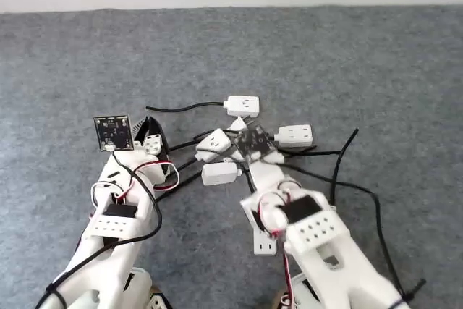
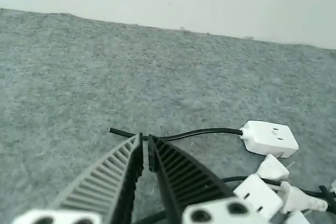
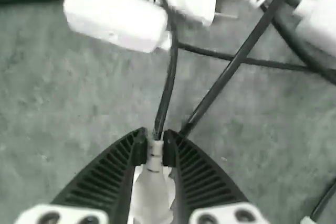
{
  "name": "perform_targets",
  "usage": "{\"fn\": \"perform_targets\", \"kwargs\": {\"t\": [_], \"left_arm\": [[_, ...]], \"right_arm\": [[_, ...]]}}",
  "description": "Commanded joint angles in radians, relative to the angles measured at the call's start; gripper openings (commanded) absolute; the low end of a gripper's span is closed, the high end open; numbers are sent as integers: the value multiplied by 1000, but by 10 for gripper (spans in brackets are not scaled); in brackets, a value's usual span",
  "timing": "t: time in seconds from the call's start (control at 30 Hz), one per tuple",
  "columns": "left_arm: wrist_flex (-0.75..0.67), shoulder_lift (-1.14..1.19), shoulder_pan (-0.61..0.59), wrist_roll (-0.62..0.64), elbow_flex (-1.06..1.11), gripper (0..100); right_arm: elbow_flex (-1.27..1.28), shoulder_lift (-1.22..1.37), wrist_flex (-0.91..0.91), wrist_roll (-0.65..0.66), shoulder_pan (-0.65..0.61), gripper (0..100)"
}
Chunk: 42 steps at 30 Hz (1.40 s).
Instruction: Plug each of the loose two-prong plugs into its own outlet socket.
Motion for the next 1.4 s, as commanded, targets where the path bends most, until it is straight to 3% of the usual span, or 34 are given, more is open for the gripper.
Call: {"fn": "perform_targets", "kwargs": {"t": [0.0,0.3,0.63,0.87,0.97,1.1,1.23,1.37], "left_arm": [[-31,-25,-5,2,-8,13],[-15,-23,2,2,-8,13],[362,-25,40,8,-153,13],[690,-26,293,31,-268,32],[818,-26,376,161,-297,147],[973,-29,574,367,-303,299],[991,-29,755,546,-305,301],[974,-25,882,609,-314,303]], "right_arm": [[44,-174,2,28,8,8],[110,-461,53,28,19,8],[-23,-260,59,-8,249,8],[-158,-21,58,-44,398,8],[-184,36,51,-46,455,8],[-203,64,50,-46,498,8],[-204,65,44,-48,518,8],[-203,68,35,-48,553,8]]}}
